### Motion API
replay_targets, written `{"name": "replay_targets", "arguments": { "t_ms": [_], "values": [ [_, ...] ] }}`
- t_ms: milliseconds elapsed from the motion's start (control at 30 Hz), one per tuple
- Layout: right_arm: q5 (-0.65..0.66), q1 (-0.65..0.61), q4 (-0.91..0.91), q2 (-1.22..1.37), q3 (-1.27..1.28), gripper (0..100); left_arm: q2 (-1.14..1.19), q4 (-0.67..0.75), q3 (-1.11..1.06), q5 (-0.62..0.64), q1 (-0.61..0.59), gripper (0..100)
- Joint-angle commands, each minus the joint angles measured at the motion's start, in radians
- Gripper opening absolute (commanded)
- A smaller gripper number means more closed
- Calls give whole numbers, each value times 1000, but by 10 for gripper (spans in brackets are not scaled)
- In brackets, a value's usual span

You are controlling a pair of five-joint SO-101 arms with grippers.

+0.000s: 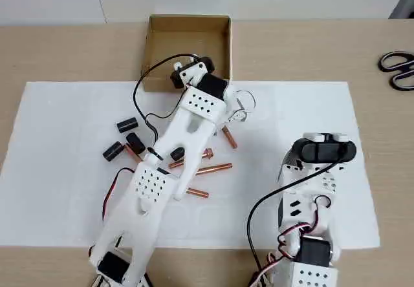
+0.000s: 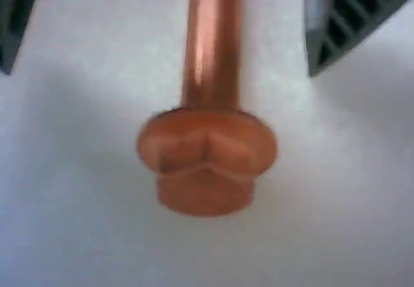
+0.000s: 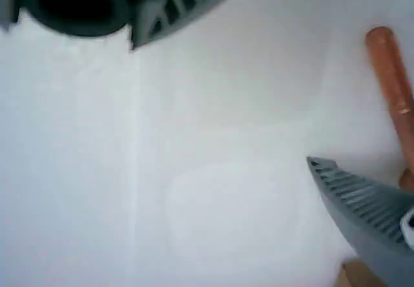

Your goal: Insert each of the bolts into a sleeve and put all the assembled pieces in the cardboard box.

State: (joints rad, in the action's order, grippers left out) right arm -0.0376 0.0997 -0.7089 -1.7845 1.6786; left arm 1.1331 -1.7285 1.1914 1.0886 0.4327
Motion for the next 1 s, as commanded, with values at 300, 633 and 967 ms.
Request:
{"name": "replay_targets", "arguments": {
  "t_ms": [300, 633, 967],
  "values": [
    [-9, 5, 13, -10, 6, 4, 32, 26, 36, 5, -49, 51],
    [-6, 4, -33, -18, 6, 4, 31, 20, 168, 0, -48, 6],
    [-6, -104, -25, -18, 6, 4, -95, -25, 487, -276, -74, 6]
  ]
}}
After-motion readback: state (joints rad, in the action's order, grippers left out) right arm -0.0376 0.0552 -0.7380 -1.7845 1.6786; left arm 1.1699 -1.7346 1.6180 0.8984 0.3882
